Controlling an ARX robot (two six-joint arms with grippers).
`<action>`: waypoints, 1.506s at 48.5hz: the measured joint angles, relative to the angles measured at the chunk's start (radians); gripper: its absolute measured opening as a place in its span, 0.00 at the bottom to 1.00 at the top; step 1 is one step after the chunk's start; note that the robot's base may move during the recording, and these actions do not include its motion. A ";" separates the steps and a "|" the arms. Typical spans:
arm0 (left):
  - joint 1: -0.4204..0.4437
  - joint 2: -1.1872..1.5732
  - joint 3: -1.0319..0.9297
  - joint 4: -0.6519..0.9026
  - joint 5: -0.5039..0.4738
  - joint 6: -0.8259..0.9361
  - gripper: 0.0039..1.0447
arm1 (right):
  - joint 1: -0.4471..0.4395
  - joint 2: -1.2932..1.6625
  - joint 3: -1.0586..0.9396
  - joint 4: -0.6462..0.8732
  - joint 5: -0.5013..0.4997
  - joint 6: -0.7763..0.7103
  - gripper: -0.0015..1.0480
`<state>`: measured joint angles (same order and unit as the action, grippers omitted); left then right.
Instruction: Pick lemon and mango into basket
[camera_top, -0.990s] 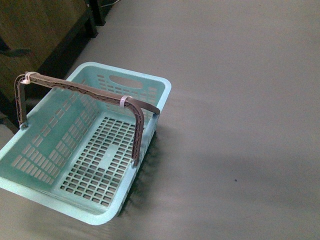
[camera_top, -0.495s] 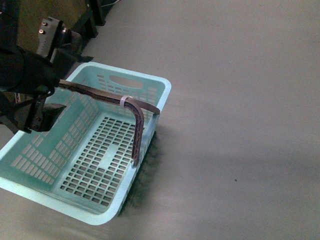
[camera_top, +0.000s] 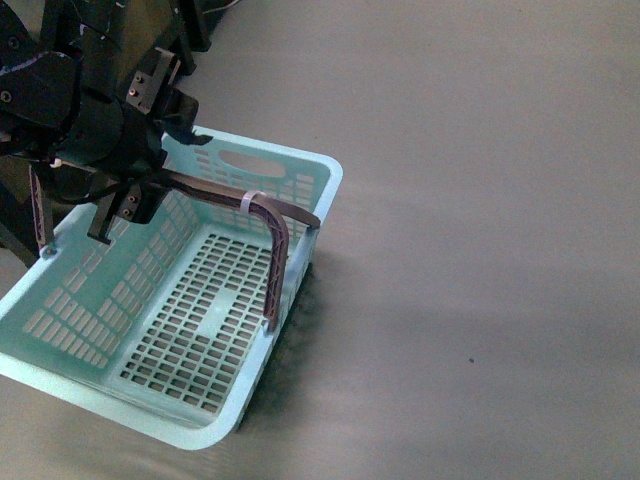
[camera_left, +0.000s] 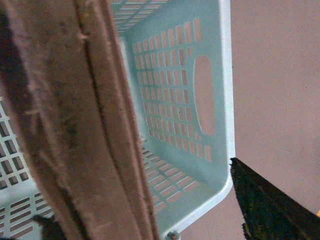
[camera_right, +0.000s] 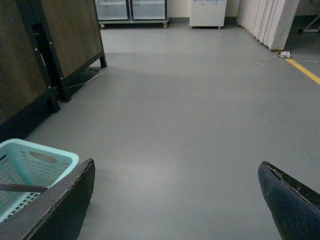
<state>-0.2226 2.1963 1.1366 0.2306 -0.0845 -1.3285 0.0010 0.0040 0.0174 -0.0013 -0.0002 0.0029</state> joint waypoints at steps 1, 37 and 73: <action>0.000 0.004 0.003 -0.005 -0.002 0.000 0.50 | 0.000 0.000 0.000 0.000 0.000 0.000 0.92; -0.006 -0.287 -0.240 0.003 -0.005 -0.101 0.05 | 0.000 0.000 0.000 0.000 0.000 0.000 0.92; 0.089 -1.233 -0.298 -0.395 0.058 -0.244 0.05 | 0.000 0.000 0.000 0.000 0.000 0.000 0.92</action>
<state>-0.1341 0.9630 0.8391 -0.1642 -0.0269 -1.5726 0.0010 0.0040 0.0174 -0.0013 -0.0002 0.0029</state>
